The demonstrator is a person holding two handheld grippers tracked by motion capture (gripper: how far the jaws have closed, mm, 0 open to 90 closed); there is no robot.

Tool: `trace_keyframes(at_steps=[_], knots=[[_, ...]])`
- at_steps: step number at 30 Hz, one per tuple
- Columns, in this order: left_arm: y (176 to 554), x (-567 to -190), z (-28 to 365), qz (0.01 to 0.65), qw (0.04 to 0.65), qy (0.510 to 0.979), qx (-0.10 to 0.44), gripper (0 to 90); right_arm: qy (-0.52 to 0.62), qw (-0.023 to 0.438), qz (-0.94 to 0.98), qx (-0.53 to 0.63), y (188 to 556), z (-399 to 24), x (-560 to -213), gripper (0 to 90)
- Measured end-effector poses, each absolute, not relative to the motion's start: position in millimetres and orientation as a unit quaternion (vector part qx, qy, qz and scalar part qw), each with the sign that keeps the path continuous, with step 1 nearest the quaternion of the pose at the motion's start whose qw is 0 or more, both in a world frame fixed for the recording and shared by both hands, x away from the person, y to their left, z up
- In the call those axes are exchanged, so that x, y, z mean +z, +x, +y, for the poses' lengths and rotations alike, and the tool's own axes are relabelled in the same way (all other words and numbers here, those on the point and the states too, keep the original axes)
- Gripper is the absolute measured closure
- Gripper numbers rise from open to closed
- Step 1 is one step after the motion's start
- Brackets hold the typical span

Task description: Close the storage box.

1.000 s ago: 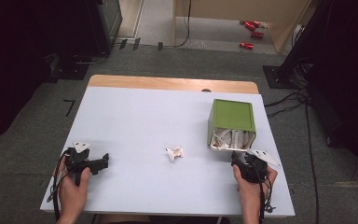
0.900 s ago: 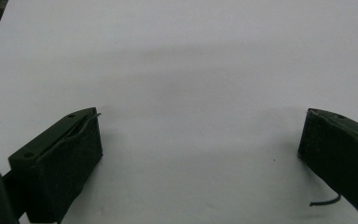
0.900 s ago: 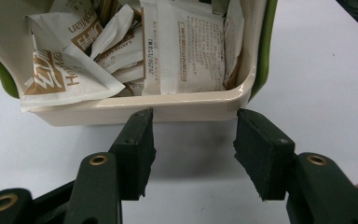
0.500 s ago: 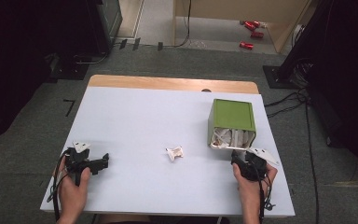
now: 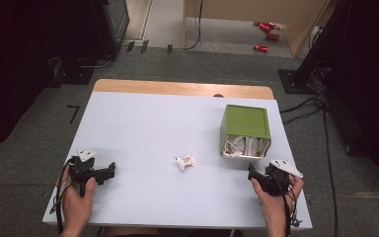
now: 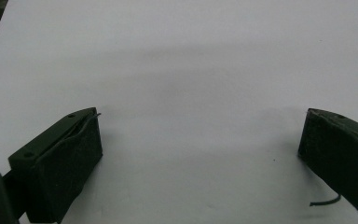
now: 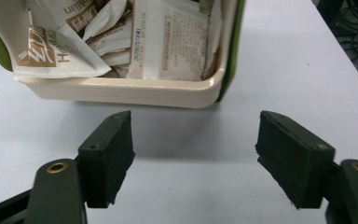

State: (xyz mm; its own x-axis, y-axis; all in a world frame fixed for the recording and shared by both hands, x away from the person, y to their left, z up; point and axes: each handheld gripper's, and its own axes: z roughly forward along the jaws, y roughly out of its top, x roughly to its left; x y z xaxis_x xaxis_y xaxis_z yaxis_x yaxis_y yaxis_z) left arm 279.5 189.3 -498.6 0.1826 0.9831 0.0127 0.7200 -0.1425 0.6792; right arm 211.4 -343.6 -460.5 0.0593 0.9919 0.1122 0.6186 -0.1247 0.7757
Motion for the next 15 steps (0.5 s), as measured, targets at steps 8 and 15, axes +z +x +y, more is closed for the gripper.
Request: trace_keyframes(at_steps=[8, 15], knots=[[279.5, -498.6, 189.3, 0.593, 0.277, 0.717, 0.238, 0.0, 0.667, 0.278, 0.604, 0.337, 202.2, -356.5, -458.6, 22.2], [279.6, -498.6, 189.3, 0.593, 0.277, 0.718, 0.238, 0.0, 0.665, 0.28, 0.607, 0.333, 191.3, -369.5, -461.7, 19.5]])
